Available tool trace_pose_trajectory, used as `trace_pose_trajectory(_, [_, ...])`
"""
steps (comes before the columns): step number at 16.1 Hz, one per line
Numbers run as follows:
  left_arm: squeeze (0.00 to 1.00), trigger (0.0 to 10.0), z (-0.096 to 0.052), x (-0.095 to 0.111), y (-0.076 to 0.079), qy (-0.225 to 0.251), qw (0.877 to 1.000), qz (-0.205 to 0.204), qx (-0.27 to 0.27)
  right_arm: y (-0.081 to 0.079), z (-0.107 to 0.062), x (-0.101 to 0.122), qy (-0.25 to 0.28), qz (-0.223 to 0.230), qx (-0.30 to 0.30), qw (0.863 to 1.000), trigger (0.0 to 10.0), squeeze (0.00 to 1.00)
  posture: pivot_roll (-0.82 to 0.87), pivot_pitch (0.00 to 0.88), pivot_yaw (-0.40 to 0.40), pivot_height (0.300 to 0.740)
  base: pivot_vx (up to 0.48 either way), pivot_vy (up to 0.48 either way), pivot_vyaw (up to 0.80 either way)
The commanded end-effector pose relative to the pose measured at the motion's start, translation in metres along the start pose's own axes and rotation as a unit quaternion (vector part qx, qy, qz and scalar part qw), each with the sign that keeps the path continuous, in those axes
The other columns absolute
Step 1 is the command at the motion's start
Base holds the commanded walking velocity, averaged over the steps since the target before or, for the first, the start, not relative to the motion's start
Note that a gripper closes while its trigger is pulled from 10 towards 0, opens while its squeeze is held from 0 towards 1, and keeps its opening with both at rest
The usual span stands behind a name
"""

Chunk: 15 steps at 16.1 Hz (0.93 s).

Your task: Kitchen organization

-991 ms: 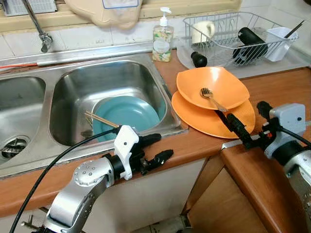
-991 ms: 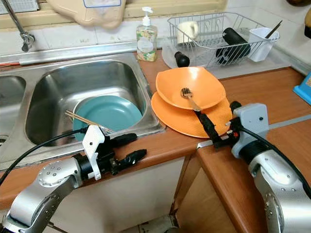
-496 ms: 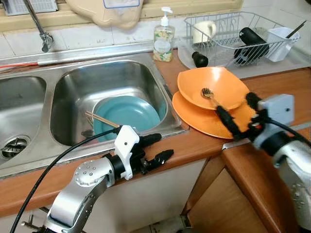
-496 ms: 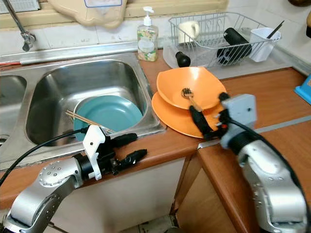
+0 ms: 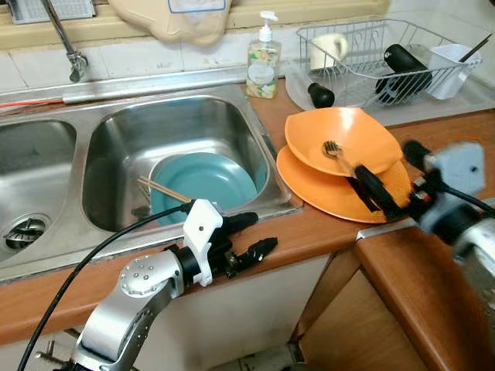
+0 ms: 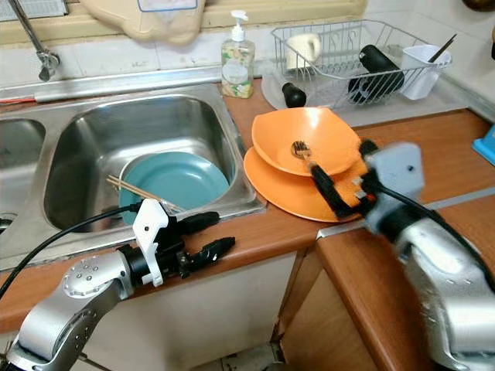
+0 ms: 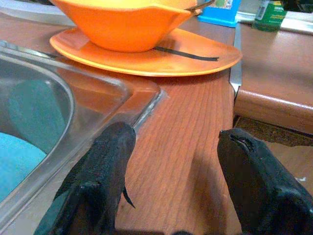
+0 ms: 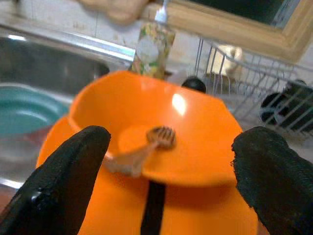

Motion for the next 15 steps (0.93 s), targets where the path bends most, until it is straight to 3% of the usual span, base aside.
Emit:
trace_pose_trajectory(1, [0.0,10.0,0.0,0.001,-0.001,0.0,1.0,0.009,-0.004,0.003,-0.006,0.003,-0.008,-0.005,0.007,1.0,10.0,0.0,-0.2,0.0,0.029,0.74,0.0,0.0,0.0])
trace_pose_trajectory(4, [0.0,10.0,0.001,0.001,0.001,0.001,1.0,0.009,-0.009,0.008,-0.019,-0.004,-0.052,-0.024,0.021,0.998,10.0,0.0,-0.21,0.0,0.03,0.74,0.0,0.0,0.0])
trace_pose_trajectory(7, [0.0,10.0,0.002,0.001,0.001,0.002,1.0,0.009,-0.01,0.011,-0.021,-0.006,-0.059,-0.025,0.019,0.998,10.0,0.0,-0.21,0.0,0.031,0.74,0.0,0.0,0.0])
trace_pose_trajectory(15, [0.0,10.0,0.001,0.001,-0.001,-0.002,1.0,0.013,-0.004,0.011,0.012,-0.007,-0.04,-0.028,-0.001,0.999,10.0,0.0,-0.19,0.0,0.023,0.74,0.0,0.0,0.0])
Point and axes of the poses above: a point about 5 cm out from each wrist's last joint towards the gripper, its own z axis pointing out of the wrist towards the gripper, its own x axis along the axis of the wrist's last joint, y = z × x, the point moved 2 cm from there along z, pointing out of the wrist towards the gripper, and after that the axes turned 15 degrees about z, right-handed, at the moved point
